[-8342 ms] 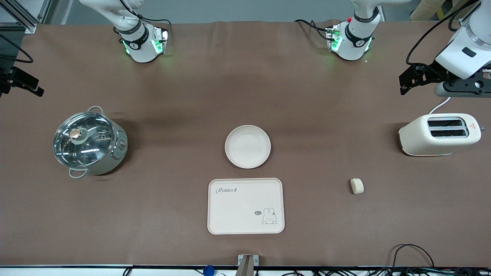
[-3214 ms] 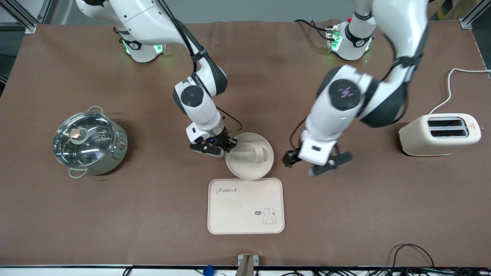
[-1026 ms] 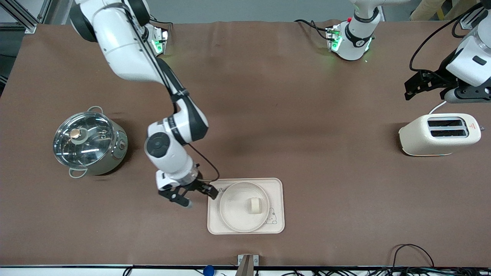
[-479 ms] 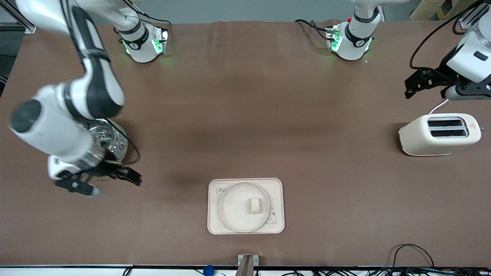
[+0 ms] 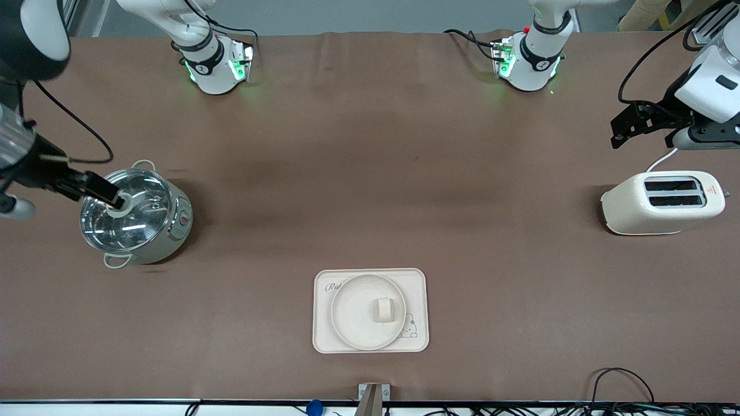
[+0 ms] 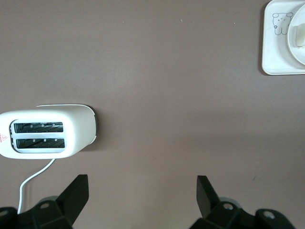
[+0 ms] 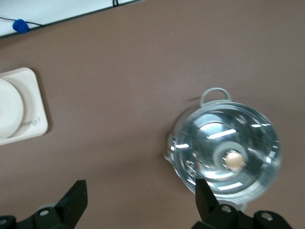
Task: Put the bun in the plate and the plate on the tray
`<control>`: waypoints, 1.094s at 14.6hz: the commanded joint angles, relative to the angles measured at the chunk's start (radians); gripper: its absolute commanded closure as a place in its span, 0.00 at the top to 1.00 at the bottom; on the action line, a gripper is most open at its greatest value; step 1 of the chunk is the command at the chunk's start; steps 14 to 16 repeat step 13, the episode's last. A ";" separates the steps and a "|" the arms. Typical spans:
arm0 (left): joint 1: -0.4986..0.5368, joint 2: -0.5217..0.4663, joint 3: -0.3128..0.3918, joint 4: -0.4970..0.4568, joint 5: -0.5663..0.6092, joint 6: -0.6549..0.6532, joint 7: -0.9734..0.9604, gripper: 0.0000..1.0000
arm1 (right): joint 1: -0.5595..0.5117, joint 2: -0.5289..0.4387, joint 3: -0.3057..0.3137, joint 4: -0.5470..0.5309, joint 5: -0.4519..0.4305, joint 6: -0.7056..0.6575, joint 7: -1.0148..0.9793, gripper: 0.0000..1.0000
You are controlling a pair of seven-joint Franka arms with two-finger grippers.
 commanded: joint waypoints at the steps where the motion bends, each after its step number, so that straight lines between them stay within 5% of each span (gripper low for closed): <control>1: 0.002 -0.011 -0.001 0.011 -0.013 -0.013 0.012 1.00 | -0.004 -0.092 0.018 -0.058 -0.044 -0.041 -0.007 1.00; 16: -0.006 0.003 -0.012 0.038 -0.003 -0.027 0.012 1.00 | -0.048 -0.161 0.015 -0.059 -0.045 -0.101 -0.115 1.00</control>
